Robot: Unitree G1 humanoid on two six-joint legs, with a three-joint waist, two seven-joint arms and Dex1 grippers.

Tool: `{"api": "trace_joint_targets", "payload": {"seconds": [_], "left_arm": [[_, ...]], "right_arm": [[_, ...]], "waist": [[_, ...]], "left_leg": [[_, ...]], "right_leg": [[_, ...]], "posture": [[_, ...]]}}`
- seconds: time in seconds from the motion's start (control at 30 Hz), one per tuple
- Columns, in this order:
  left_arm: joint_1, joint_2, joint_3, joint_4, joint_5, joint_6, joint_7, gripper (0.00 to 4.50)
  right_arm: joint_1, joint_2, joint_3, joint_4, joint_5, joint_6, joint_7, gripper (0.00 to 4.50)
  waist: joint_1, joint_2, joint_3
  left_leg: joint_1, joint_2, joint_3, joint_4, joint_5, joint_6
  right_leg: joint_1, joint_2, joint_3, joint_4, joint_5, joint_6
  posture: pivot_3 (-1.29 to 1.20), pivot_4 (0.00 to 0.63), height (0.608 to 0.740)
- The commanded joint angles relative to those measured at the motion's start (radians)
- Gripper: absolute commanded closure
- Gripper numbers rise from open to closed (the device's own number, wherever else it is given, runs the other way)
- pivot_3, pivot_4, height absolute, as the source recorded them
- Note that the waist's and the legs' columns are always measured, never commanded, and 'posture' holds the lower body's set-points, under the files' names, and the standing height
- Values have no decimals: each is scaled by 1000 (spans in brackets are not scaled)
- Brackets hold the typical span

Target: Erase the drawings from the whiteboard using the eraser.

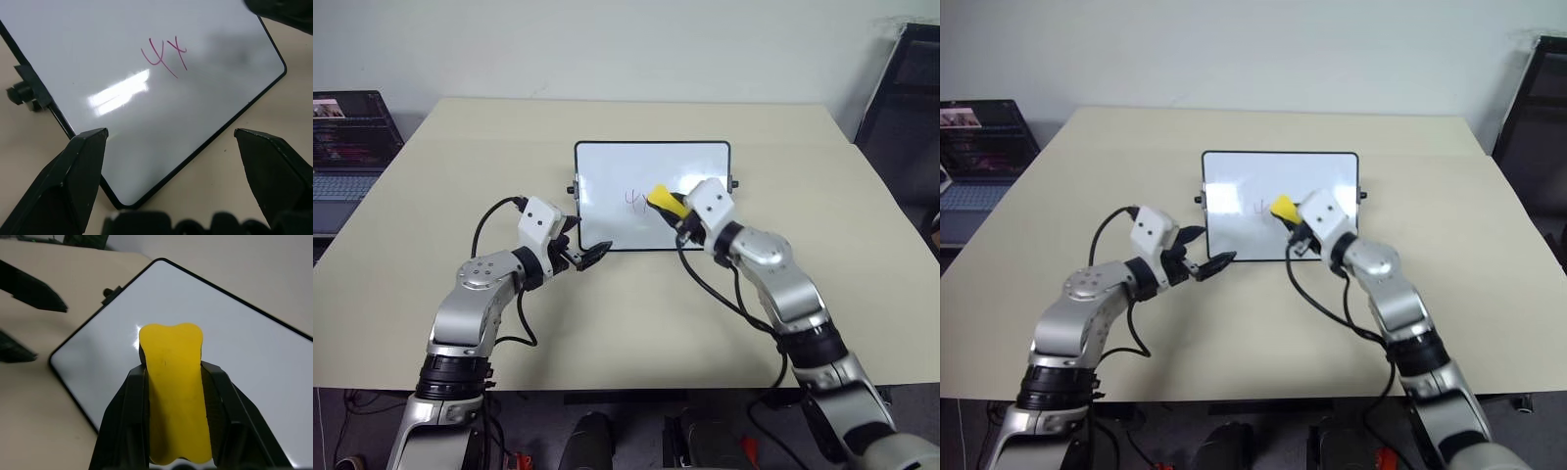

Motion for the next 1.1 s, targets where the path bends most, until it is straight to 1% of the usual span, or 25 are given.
{"api": "trace_joint_targets", "payload": {"seconds": [0.03,0.2,0.33,0.43,0.6,0.83,1.0,1.1], "left_arm": [[-24,20,-13,-17,7,-19,-17,0],[-19,17,-26,-38,12,-13,-15,0],[-11,15,-38,-68,11,1,-8,0],[-10,13,-42,-88,4,20,-6,0],[-14,11,-43,-107,0,42,-3,0],[-20,11,-46,-119,-3,60,-5,0],[-24,10,-52,-116,-2,60,-8,0],[-27,9,-57,-111,-2,56,-10,0]], "right_arm": [[-87,-3,34,84,-56,-21,15,3410],[-196,11,65,249,-109,-54,31,3410],[-271,33,71,387,-149,-97,1,3410],[-296,52,66,444,-162,-128,-14,3410],[-294,67,75,467,-180,-137,-2,3410],[-249,36,83,429,-200,-92,56,3410],[-277,38,54,449,-209,-110,-13,3410],[-278,34,67,450,-208,-102,9,3410]], "waist": [[0,0,0],[3,0,0],[2,0,0],[1,0,0],[-2,0,0],[-2,0,0],[-2,0,0],[-3,0,0]], "left_leg": [[0,0,0,0,0,0],[0,0,0,0,0,0],[0,0,-1,0,0,0],[0,0,-1,0,0,0],[0,0,-1,0,0,0],[0,0,-3,0,0,0],[0,0,-3,0,0,0],[0,0,-2,0,0,0]], "right_leg": [[0,0,0,0,0,0],[0,0,0,-1,0,0],[0,-1,0,0,0,0],[0,0,0,0,0,0],[0,-1,0,0,0,0],[0,-1,0,1,0,0],[0,0,0,2,0,0],[0,0,0,3,0,0]], "posture": [[0,150,740],[0,150,740],[0,150,740],[0,150,740],[0,150,740],[0,150,740],[0,150,740],[0,150,740]]}}
